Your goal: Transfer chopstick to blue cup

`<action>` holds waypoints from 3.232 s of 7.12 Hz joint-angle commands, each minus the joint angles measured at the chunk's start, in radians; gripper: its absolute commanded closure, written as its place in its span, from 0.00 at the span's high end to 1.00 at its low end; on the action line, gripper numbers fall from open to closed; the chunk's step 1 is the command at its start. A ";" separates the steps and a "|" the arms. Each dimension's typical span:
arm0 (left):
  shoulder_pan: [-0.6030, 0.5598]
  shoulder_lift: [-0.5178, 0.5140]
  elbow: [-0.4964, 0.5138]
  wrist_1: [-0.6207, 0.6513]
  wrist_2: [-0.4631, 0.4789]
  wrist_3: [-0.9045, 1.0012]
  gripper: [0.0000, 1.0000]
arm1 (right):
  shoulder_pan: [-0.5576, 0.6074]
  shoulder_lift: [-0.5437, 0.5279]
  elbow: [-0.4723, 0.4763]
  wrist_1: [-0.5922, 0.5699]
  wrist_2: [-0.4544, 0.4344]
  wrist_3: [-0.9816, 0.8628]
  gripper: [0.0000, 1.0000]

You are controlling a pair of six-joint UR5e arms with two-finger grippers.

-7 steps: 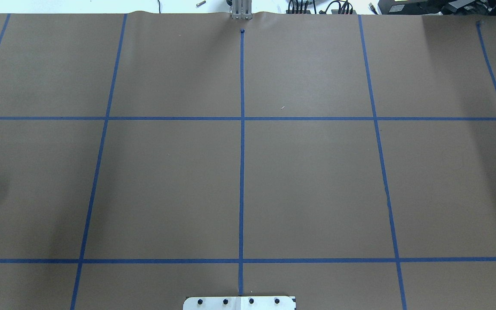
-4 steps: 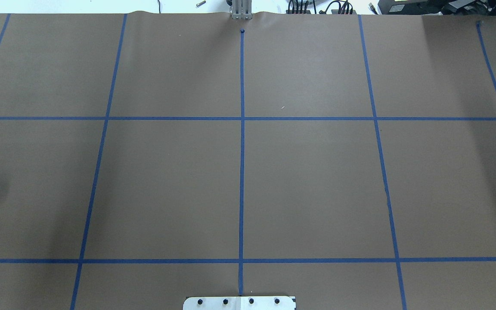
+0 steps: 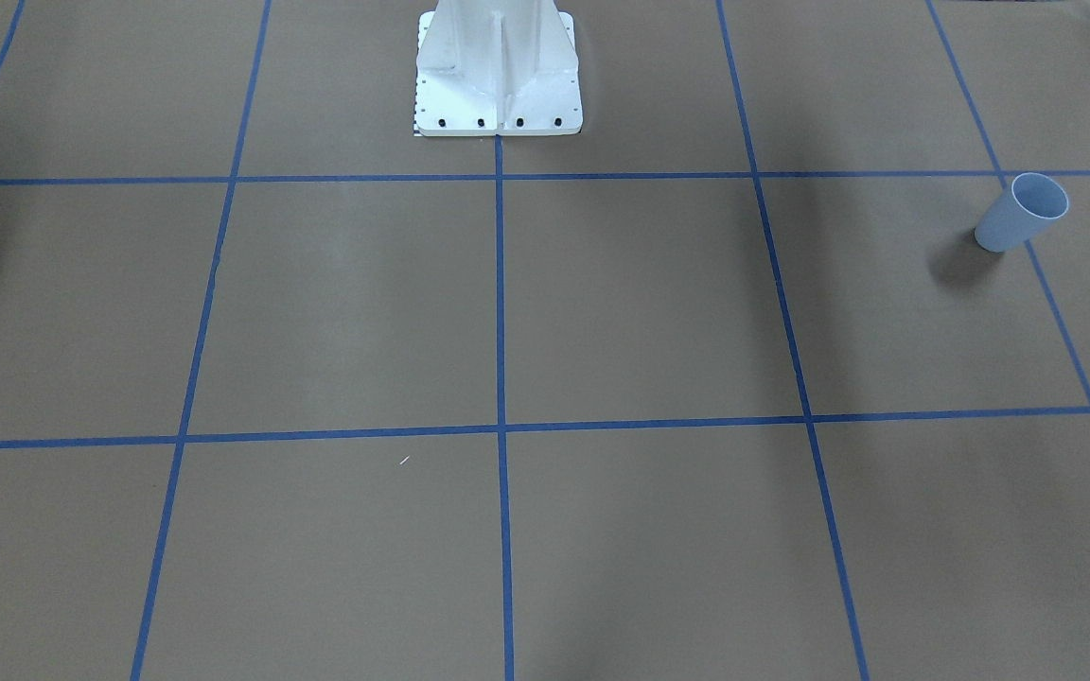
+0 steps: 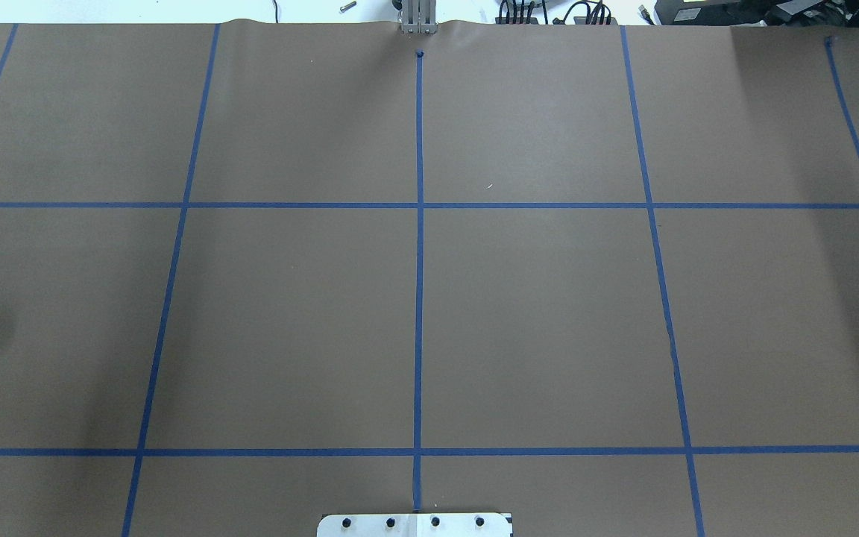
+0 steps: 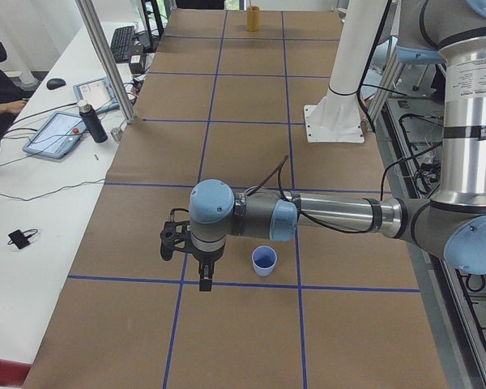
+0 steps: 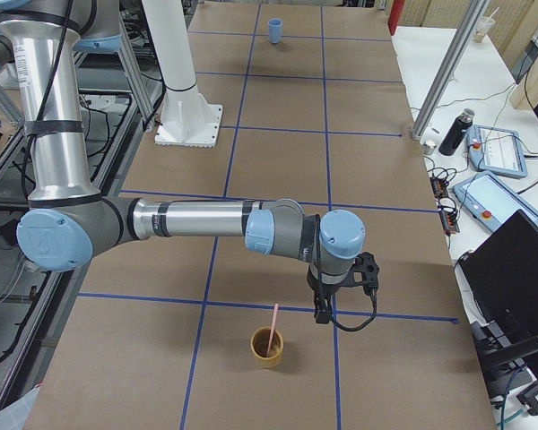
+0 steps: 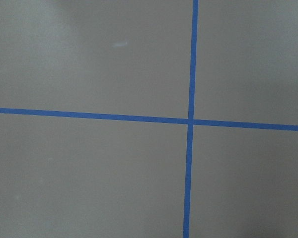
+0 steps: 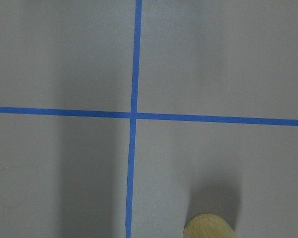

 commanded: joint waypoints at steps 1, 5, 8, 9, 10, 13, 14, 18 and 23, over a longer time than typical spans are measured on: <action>0.038 0.003 0.002 -0.007 -0.006 0.001 0.99 | 0.000 0.010 0.001 -0.006 0.019 0.003 1.00; 0.043 0.007 -0.003 -0.005 -0.004 -0.002 0.99 | -0.024 -0.005 0.067 0.000 0.009 0.006 1.00; 0.054 0.132 -0.029 -0.098 -0.058 -0.037 0.99 | -0.025 -0.079 0.036 0.133 0.016 0.009 1.00; 0.063 0.207 -0.048 -0.225 -0.088 -0.179 0.99 | -0.025 -0.074 0.036 0.137 0.012 0.012 1.00; 0.122 0.289 -0.047 -0.405 -0.105 -0.294 0.99 | -0.025 -0.076 0.040 0.137 0.016 0.010 1.00; 0.285 0.326 -0.043 -0.508 -0.109 -0.448 0.99 | -0.025 -0.073 0.045 0.128 0.053 0.058 1.00; 0.310 0.326 -0.033 -0.507 -0.109 -0.449 0.99 | -0.025 -0.074 0.047 0.128 0.056 0.058 1.00; 0.378 0.268 0.063 -0.508 -0.104 -0.445 0.99 | -0.043 -0.065 0.045 0.126 0.051 0.058 1.00; 0.411 0.273 0.066 -0.508 -0.096 -0.441 0.02 | -0.044 -0.064 0.047 0.126 0.051 0.064 1.00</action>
